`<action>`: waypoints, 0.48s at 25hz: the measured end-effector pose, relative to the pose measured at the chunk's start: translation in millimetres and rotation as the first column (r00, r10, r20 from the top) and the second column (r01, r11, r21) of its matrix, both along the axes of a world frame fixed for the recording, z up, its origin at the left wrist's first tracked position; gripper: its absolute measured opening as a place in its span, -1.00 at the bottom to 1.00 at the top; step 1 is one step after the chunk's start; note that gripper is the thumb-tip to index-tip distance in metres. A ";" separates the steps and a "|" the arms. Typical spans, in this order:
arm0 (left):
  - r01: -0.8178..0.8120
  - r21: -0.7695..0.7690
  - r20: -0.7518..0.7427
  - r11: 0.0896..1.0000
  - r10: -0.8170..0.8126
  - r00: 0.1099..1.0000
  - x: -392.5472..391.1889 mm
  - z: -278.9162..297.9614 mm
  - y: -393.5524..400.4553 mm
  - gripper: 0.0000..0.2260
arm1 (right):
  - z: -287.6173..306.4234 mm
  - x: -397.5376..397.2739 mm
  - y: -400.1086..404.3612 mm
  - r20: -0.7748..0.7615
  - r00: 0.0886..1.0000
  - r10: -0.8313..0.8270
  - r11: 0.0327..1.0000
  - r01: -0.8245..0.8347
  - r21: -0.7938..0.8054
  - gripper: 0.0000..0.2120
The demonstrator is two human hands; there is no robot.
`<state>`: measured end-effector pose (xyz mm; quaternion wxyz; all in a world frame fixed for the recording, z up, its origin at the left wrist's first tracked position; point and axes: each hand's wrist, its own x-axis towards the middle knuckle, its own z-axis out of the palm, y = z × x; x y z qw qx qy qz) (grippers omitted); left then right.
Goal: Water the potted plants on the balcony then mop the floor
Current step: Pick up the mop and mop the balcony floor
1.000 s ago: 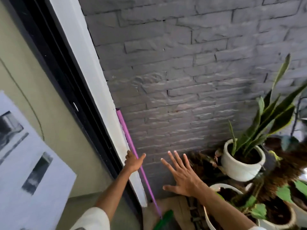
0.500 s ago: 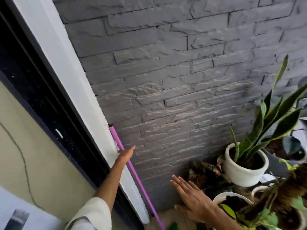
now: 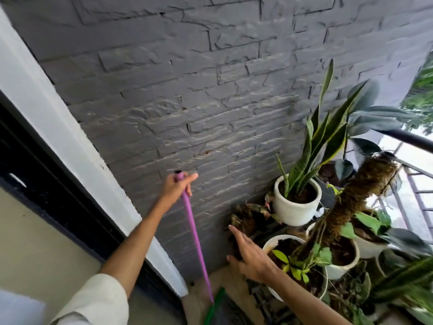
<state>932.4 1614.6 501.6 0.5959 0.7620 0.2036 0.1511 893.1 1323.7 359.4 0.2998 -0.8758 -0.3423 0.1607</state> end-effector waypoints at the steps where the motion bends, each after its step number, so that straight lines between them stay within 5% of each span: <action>1: 0.059 0.034 0.072 0.998 -0.061 0.996 -11.0 -1.6 -26.2 -0.54 | -2.2 -5.8 -0.5 -0.071 0.996 -0.054 0.998 0.056 0.037 -0.05; 4: 0.206 -0.045 0.147 0.977 -0.198 0.969 -42.4 1.4 -110.7 -0.47 | -3.5 -31.0 -10.3 -0.323 0.916 -0.238 0.946 0.295 0.138 0.09; 7: 0.270 -0.171 0.092 0.947 -0.258 0.962 -81.8 -0.2 -192.3 -0.55 | -9.8 -59.5 -37.7 -0.444 0.858 -0.258 0.914 0.365 0.176 0.19; 12: 0.190 -0.073 0.147 0.979 -0.178 0.973 -171.8 -6.5 -277.2 -0.49 | -18.1 -117.7 -69.6 -0.591 0.766 -0.254 0.845 0.473 0.250 0.19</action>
